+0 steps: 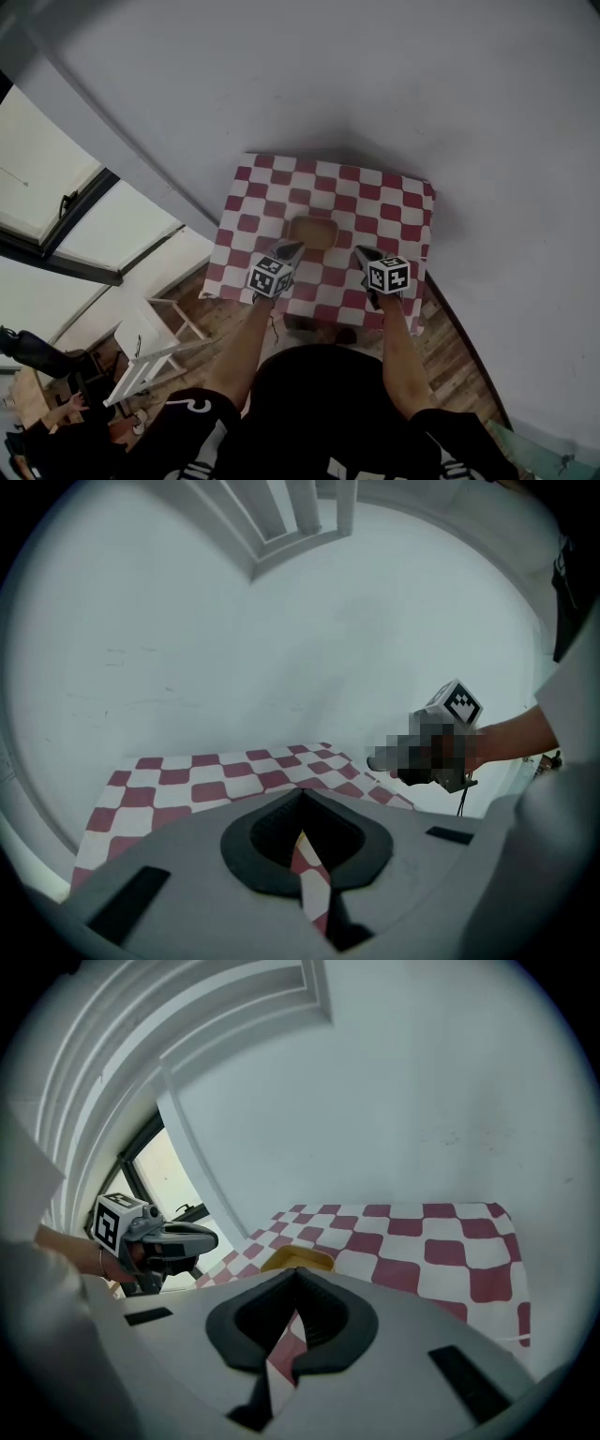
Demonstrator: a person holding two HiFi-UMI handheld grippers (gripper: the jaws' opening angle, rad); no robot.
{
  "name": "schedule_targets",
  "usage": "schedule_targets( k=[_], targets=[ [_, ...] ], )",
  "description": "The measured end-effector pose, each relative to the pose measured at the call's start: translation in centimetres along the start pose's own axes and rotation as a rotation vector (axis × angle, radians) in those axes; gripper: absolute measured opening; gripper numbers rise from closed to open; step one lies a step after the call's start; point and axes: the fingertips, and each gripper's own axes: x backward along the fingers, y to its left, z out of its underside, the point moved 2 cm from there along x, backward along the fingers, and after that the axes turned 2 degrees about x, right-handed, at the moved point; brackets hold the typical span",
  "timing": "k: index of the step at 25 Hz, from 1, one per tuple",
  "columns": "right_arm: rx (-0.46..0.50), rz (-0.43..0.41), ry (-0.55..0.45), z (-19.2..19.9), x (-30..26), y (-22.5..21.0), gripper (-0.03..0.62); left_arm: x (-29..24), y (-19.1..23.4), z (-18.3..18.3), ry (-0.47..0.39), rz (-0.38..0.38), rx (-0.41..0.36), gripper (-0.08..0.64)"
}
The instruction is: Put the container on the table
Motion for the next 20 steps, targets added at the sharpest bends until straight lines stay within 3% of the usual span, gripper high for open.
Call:
schedule_targets(
  k=[9, 20],
  targets=[
    [0.052, -0.092, -0.012, 0.0, 4.2, -1.9, 0.014, -0.6, -4.8, -1.9, -0.046, -0.088, -0.026, 0.025],
    [0.120, -0.120, -0.097, -2.2, 8.5, -1.5, 0.014, 0.9, -9.0, -5.0, -0.150, -0.182, -0.090, 0.025]
  ],
)
